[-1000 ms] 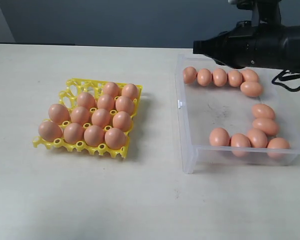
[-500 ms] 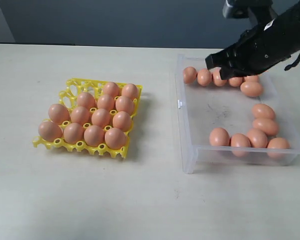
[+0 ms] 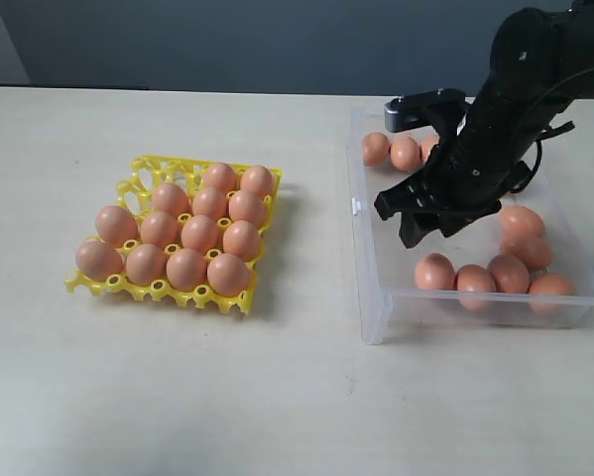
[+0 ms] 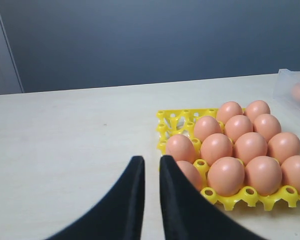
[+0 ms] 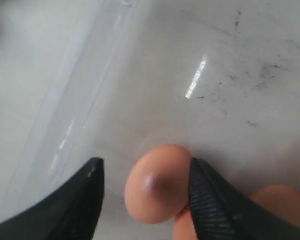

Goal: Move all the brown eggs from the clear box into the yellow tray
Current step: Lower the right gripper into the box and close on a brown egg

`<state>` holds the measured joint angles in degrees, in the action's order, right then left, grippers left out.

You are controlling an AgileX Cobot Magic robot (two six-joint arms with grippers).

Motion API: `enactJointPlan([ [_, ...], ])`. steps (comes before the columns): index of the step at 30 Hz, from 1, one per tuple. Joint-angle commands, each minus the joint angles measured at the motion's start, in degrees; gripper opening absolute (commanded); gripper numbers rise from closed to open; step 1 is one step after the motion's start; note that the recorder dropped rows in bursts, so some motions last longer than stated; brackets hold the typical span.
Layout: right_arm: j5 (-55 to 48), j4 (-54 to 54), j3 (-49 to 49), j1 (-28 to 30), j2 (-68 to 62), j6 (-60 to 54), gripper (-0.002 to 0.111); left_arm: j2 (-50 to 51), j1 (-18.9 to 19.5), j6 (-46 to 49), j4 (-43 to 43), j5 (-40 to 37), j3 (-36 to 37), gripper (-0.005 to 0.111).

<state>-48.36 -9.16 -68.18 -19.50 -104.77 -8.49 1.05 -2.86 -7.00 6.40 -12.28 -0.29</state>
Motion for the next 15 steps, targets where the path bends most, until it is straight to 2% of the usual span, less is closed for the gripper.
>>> enactJointPlan([
  [1, -1.5, 5.3, -0.4, 0.0, -2.3, 4.0, 0.049, 0.4, -0.1, -0.1, 0.1, 0.3, 0.3, 0.012],
  [15, -1.4, 4.6, -0.4, 0.0, -7.0, 7.1, 0.049, 0.4, -0.1, -0.1, 0.1, 0.3, 0.3, 0.012],
])
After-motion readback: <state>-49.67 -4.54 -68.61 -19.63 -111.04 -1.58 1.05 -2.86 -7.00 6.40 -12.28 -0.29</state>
